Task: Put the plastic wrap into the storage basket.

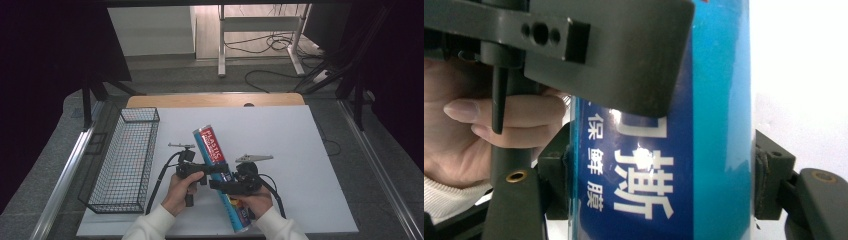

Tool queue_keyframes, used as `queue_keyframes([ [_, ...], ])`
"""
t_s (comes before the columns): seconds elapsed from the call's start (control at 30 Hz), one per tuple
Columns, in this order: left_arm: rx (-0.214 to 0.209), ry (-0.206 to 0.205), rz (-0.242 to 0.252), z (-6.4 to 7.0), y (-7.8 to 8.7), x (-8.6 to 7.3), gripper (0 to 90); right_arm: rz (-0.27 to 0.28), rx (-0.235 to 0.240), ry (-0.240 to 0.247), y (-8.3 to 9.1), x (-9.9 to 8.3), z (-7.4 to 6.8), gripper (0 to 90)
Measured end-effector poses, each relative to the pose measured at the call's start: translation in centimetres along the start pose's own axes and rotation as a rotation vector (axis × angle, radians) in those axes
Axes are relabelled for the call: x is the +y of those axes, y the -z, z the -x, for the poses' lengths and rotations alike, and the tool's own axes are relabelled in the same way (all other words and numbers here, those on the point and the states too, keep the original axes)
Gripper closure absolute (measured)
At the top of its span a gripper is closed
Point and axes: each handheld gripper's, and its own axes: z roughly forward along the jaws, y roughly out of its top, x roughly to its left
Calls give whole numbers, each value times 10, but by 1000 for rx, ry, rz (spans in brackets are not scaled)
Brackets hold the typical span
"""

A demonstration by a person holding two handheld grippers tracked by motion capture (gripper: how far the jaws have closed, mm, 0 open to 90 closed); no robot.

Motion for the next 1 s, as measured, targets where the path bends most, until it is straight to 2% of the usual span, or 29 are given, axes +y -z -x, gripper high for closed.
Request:
queue_keyframes([
  [0.1, -16, 19, 2, -1, 2, 1, 306, 4, 3, 1, -1, -1, 0, 313],
  [0.2, -28, 21, 8, -1, 5, 3, 316, 29, 28, -2, 0, -1, 0, 282],
  [0.23, -27, 21, 10, 0, 6, 3, 317, 34, 33, 8, 1, 0, -1, 268],
  [0.27, -20, 10, 11, 2, 10, 4, 318, 33, 44, 39, 2, 0, -3, 213],
  [0.3, -20, 10, 11, 2, 10, 4, 319, 33, 44, 39, 2, 0, -3, 213],
  [0.33, -18, 9, 15, 2, 12, 5, 319, 31, 51, 44, 3, 1, -5, 176],
  [0.37, -21, 11, 20, 2, 15, 5, 320, 28, 61, 57, 9, 3, -9, 125],
  [0.4, -24, 21, 31, 2, 19, 6, 320, 28, 61, 57, 9, 3, -9, 125],
  [0.53, -60, 36, 69, 4, 42, 10, 320, 64, 73, 78, 33, 7, -7, 105],
  [0.63, -61, 41, 97, 6, 57, 12, 320, 95, 54, 83, 54, 8, 5, 105],
  [0.77, -42, 26, 116, 10, 74, 13, 320, 105, 20, 98, 72, 4, 21, 105],
  [0.83, -34, 17, 122, 14, 81, 15, 320, 102, -16, 111, 80, 0, 31, 105],
  [0.87, -33, 15, 128, 16, 85, 16, 320, 86, -67, 125, 85, -5, 40, 105],
  [0.9, -34, 15, 130, 17, 87, 17, 320, 86, -67, 125, 85, -5, 40, 105],
  [0.97, -33, 7, 132, 20, 93, 18, 320, 77, -98, 130, 88, -9, 46, 105],
  [1.0, -28, 6, 137, 22, 96, 19, 320, 60, -134, 135, 90, -12, 52, 106],
])
